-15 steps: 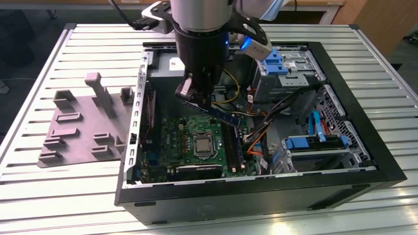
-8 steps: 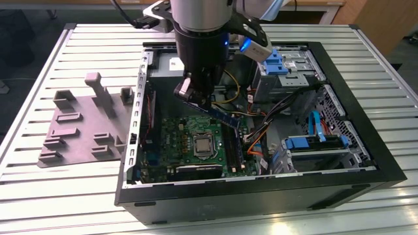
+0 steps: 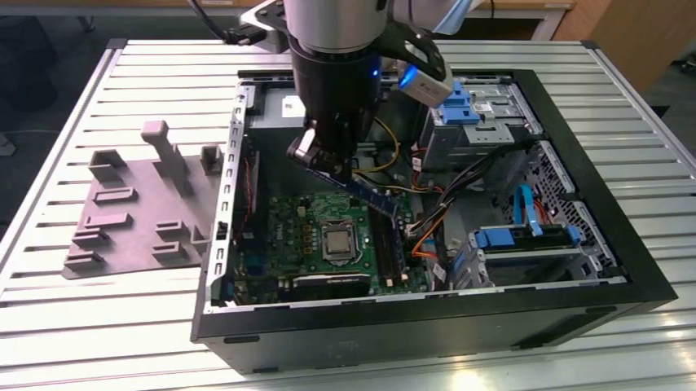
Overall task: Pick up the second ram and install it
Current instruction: 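Insert the second ram into the second slot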
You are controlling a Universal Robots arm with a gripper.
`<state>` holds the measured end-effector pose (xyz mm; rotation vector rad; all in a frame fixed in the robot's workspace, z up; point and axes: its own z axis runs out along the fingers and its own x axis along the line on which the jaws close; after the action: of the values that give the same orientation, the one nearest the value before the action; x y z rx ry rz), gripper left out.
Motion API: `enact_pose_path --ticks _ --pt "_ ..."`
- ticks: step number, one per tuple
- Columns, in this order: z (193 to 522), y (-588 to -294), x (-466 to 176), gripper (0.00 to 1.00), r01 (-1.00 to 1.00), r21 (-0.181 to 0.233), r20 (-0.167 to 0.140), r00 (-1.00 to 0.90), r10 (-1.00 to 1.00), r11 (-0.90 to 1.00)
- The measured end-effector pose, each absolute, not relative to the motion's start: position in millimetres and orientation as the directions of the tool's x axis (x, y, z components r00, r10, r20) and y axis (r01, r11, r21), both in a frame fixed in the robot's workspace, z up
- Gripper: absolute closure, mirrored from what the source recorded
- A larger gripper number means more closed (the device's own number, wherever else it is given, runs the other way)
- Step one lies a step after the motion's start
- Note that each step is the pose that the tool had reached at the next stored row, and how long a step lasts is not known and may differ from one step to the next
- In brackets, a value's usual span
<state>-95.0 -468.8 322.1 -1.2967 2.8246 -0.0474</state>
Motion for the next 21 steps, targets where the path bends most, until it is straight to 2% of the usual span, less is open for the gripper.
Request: enact_pose_path --ticks 21 --pt "322.1 -468.8 -95.1 0.88 -0.657 -0.042 -0.017 -0.753 -0.658 0.752"
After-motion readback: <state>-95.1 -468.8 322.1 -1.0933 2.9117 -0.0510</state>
